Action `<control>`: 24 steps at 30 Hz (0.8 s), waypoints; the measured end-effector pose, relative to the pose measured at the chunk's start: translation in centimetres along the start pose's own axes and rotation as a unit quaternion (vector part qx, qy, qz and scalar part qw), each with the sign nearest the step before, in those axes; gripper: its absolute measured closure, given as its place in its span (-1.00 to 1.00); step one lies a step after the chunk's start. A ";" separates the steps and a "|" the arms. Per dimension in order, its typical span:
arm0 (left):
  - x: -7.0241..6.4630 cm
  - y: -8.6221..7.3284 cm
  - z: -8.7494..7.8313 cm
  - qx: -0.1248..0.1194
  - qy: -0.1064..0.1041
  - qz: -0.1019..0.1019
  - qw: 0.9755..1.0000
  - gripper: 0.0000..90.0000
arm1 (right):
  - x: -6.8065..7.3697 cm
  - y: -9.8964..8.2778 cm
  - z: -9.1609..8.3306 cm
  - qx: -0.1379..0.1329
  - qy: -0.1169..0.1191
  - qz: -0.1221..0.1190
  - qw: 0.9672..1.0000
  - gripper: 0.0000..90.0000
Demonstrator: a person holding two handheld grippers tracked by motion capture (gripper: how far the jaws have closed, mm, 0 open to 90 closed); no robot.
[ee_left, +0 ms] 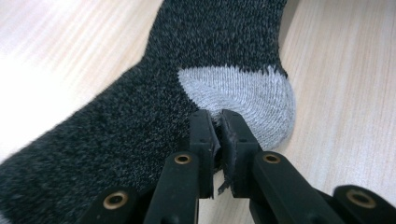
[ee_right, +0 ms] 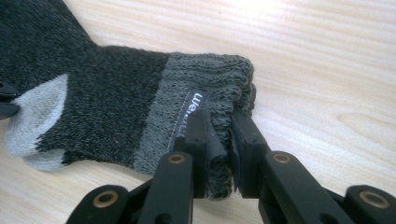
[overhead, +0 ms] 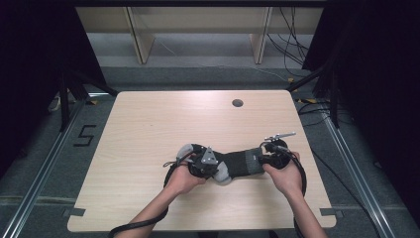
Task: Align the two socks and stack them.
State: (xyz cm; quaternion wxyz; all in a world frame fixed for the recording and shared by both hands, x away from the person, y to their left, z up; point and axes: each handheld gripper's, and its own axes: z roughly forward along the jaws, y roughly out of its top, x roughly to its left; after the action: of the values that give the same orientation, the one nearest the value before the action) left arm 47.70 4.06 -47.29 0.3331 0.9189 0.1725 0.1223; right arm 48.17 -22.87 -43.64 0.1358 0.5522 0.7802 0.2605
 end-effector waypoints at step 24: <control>-1.3 1.0 0.0 -0.010 -0.013 0.015 1.000 0.68 | -1.2 -0.3 0.7 0.014 -0.010 0.009 1.000 0.72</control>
State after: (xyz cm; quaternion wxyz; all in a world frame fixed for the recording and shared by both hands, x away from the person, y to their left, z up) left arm 46.79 2.78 -46.77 0.3427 0.9195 0.1527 0.1170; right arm 48.68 -23.90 -44.49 0.1333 0.5638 0.7774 0.2450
